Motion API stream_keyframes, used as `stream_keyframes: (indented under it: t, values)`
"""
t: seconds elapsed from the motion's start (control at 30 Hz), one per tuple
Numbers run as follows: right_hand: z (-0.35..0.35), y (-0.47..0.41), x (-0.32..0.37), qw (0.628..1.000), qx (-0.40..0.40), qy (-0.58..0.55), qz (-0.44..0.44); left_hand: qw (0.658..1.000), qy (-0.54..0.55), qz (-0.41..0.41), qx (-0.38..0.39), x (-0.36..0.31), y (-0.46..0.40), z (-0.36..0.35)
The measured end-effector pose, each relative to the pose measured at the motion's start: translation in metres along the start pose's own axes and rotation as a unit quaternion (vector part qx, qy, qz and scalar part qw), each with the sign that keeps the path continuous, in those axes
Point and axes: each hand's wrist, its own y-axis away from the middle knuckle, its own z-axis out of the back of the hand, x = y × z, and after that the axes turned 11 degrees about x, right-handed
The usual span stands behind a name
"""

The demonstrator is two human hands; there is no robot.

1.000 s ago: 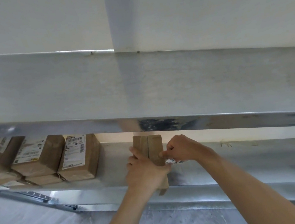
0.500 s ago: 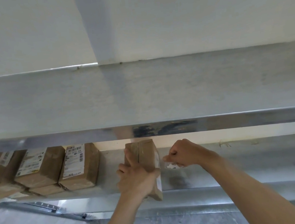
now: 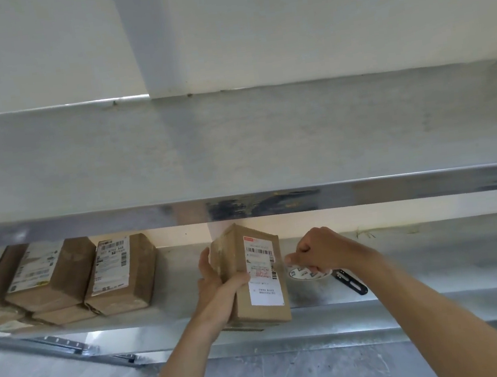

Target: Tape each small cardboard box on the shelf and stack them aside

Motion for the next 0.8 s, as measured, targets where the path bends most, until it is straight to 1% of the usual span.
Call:
stream_keyframes:
  t: [0.17, 0.33, 0.43, 0.53, 0.6, 0.63, 0.7, 0.73, 0.8]
  values:
    - [-0.006, -0.009, 0.000, 0.999, 0.011, 0.018, -0.027, 0.994, 0.099, 0.027, 0.036, 0.014, -0.006, 0.006]
    - [-0.012, -0.018, 0.012, 0.999, 0.020, 0.037, -0.033, 0.992, 0.111, 0.034, 0.049, 0.028, -0.011, 0.019]
    - [-0.016, -0.026, 0.017, 0.998, 0.023, 0.043, -0.033, 0.996, 0.075, 0.032, 0.048, 0.029, -0.009, 0.027]
    - [-0.021, -0.031, 0.021, 0.998, 0.024, 0.044, -0.026, 1.000, -0.013, 0.011, 0.005, 0.028, -0.006, 0.035]
    - [-0.021, -0.030, 0.023, 0.998, 0.020, 0.047, -0.026, 0.989, -0.142, -0.018, -0.025, 0.026, -0.008, 0.038]
    - [-0.021, -0.030, 0.023, 0.998, 0.019, 0.046, -0.027, 0.975, -0.219, -0.030, -0.034, 0.023, -0.007, 0.035]
    - [-0.020, -0.030, 0.022, 0.998, 0.021, 0.049, -0.026, 0.931, -0.357, -0.036, -0.066, 0.011, -0.005, 0.017]
    - [-0.020, -0.030, 0.021, 0.998, 0.020, 0.051, -0.025, 0.911, -0.404, -0.019, -0.081, 0.005, -0.004, 0.004]
    - [-0.021, -0.031, 0.019, 0.998, 0.018, 0.063, -0.024, 0.889, -0.445, 0.056, -0.094, -0.008, 0.000, -0.025]
